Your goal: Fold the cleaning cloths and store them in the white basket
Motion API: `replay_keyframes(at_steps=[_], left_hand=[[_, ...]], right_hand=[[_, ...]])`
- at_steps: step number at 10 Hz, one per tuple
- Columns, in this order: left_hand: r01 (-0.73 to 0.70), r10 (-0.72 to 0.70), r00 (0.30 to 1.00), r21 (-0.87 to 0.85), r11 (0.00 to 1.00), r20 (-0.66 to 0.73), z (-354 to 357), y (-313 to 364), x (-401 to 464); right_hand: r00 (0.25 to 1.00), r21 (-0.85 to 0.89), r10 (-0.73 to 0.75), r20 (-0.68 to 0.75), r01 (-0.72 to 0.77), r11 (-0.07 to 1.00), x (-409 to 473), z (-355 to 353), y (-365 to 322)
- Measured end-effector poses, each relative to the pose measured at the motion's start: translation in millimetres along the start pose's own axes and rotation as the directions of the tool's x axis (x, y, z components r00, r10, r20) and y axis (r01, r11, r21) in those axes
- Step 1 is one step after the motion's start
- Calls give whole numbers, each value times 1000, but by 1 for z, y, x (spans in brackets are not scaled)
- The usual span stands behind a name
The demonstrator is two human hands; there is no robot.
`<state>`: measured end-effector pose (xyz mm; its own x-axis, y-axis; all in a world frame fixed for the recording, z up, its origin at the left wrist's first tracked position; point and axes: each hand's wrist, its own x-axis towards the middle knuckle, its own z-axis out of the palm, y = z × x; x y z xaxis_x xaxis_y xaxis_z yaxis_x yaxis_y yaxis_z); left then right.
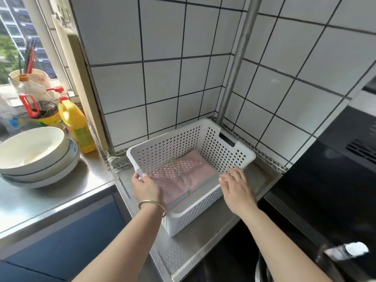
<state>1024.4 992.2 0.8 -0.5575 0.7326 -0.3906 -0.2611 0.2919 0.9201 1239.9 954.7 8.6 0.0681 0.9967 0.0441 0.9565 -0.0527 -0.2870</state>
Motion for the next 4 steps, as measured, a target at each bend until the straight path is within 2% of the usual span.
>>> replay_keyframes(at_steps=[2, 3, 4], left_hand=[[10, -11, 999, 33, 999, 32, 13, 2, 3], [63, -66, 993, 30, 998, 95, 13, 6, 9], [84, -85, 959, 16, 996, 271, -4, 10, 13]], right_hand=[[995, 56, 64, 71, -68, 996, 13, -1, 9], [989, 62, 78, 122, -86, 994, 13, -3, 6], [980, 201, 101, 171, -135, 970, 11, -32, -2]])
